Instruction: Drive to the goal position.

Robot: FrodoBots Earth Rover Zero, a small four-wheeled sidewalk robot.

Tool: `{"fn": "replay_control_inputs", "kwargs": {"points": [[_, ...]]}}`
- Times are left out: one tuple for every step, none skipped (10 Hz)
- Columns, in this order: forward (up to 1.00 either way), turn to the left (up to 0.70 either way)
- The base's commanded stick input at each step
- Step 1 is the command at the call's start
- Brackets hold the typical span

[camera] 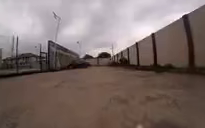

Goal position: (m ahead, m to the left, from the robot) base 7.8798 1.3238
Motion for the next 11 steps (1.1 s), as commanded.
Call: {"fn": "replay_control_inputs", "kwargs": {"points": [[0.7,0.0],[0.7,-0.2],[0.7,-0.35],[0.7,-0.35],[0.7,-0.17],[0.7,0.0],[0.7,0.0],[0.7,0.0],[0.7,0.0],[0.7,0.0],[0.7,0.0]]}}
